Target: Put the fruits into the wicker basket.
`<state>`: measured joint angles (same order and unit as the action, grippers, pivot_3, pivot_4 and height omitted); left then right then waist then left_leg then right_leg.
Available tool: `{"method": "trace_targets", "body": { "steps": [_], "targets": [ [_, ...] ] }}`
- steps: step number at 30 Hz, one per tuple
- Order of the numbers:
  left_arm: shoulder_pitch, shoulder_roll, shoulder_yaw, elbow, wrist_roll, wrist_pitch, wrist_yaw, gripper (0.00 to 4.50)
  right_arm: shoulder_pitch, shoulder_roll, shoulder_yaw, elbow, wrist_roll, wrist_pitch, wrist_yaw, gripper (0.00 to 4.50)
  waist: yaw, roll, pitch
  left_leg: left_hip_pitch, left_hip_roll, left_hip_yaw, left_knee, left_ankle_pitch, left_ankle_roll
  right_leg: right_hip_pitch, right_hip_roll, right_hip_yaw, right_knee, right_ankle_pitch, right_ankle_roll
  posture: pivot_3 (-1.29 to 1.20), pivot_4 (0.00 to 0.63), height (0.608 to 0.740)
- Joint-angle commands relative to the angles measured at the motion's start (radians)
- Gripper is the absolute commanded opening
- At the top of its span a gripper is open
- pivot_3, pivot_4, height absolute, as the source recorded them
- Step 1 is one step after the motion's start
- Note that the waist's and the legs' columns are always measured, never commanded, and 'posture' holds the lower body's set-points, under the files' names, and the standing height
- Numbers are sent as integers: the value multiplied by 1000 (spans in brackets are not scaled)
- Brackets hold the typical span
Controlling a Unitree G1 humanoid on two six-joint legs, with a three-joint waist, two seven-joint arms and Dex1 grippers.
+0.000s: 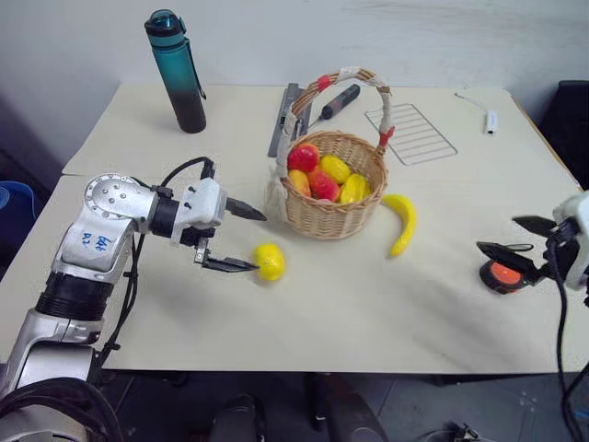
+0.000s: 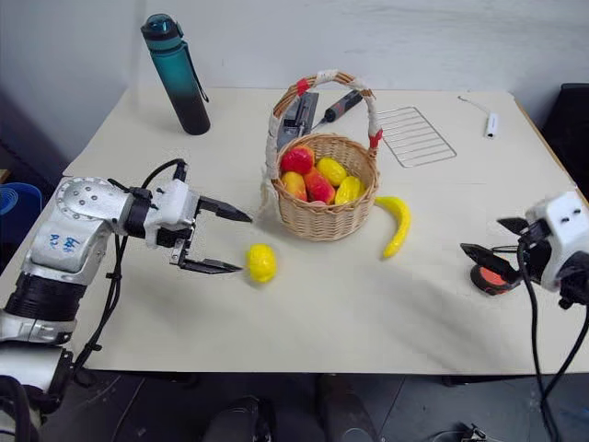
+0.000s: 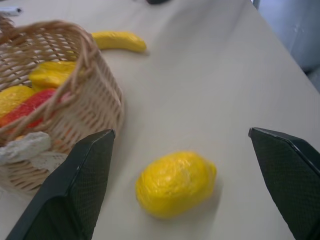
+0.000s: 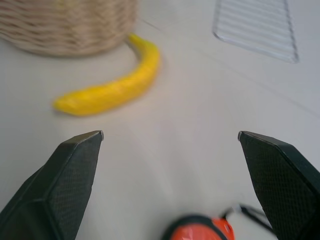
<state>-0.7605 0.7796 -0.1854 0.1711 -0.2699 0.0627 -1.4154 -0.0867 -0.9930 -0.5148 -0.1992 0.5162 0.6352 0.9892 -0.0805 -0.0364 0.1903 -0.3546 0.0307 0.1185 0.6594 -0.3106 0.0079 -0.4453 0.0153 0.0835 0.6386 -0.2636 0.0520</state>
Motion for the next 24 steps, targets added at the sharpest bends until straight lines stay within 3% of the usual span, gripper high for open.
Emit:
{"method": "trace_targets", "body": {
  "steps": [1, 4, 11, 21, 24],
  "targets": [
    [-82, -21, -45, 112, 80, -186, -75, 4500, 21, -81, -27, -177, 183, 85, 170, 4469, 3, 0, 0, 0, 0, 0, 0, 0, 0, 0, 0, 0, -1, 0, 0, 0, 150, 740],
    [-136, -59, -90, 207, 142, -323, -111, 4500, 19, -117, -12, -266, 266, 126, 216, 4469, 9, 0, 0, -2, 0, -1, 0, -2, 3, 0, 0, -1, -3, 1, 1, 0, 150, 740],
    [-226, -164, -184, 397, 222, -581, -151, 4500, -130, -97, 125, -338, 290, 124, 119, 4469, 19, -1, 0, -7, -1, 1, 4, -6, 10, 0, -4, -1, -10, 4, 6, 0, 150, 740],
    [-317, -282, -254, 622, 331, -764, -80, 4500, -225, -69, 179, -348, 341, 154, 28, 4469, 31, -1, 0, -21, -2, 1, 8, -8, 14, -12, -6, -2, -10, 5, 8, 0, 150, 740],
    [-319, -292, -252, 652, 340, -763, -94, 3895, -200, -66, 166, -371, 351, 157, 17, 4500, 31, -1, 0, -23, -2, 2, 8, -8, 14, -15, -6, -2, -9, 5, 8, 0, 150, 740]
  ]
}}
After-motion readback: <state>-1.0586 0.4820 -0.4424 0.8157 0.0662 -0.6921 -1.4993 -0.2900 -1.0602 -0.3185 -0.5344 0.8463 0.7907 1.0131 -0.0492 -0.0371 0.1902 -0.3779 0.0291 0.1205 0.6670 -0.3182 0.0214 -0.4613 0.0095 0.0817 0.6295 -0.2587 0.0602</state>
